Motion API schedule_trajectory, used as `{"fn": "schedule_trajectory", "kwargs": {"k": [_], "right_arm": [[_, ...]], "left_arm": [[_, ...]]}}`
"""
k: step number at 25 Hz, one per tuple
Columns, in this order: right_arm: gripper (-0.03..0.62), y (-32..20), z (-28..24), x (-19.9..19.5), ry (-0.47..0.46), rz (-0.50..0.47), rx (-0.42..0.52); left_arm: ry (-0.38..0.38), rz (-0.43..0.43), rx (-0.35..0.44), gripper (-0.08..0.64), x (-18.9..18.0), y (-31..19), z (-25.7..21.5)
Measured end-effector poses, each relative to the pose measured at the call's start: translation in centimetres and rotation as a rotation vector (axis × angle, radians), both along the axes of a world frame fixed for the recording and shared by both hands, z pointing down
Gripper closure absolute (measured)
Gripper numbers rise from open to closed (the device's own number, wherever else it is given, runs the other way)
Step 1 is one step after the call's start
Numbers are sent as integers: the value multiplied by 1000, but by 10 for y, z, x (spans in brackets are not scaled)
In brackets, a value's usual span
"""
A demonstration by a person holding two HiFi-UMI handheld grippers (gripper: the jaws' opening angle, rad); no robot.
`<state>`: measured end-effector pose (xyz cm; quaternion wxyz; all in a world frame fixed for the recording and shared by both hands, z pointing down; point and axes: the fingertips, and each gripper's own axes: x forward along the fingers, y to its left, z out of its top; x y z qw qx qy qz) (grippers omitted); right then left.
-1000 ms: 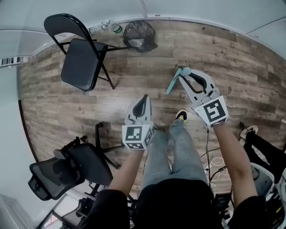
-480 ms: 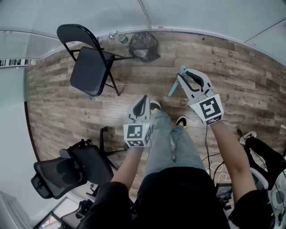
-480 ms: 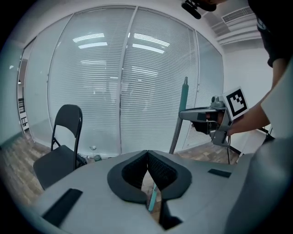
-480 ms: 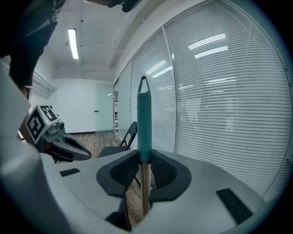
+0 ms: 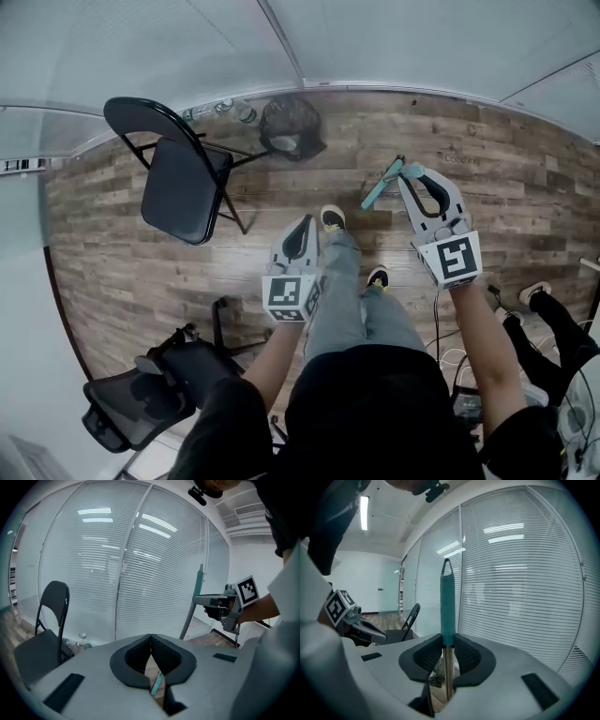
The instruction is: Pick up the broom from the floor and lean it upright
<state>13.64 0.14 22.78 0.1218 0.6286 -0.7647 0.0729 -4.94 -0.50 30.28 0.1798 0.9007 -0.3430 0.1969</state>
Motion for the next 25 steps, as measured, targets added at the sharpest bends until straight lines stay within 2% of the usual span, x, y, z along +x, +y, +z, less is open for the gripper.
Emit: {"fn": "schedule_trajectory", "kwargs": {"k": [3, 6, 13, 18, 25], "right_arm": [[503, -22, 3, 21, -3, 65, -18], [503, -46, 11, 37, 6, 96, -42], [503, -118, 16, 66, -42, 186, -47], [503, -156, 19, 80, -51, 218, -43], [503, -194, 22, 101, -57, 238, -29]], "left_arm": [[13, 47, -12, 540, 20, -40, 3], [19, 60, -19, 540, 25, -86, 5], [16, 91, -20, 540, 40, -176, 16], [11, 111, -46, 540, 55, -204, 26], [-13, 144, -63, 540, 87, -219, 37]]}}
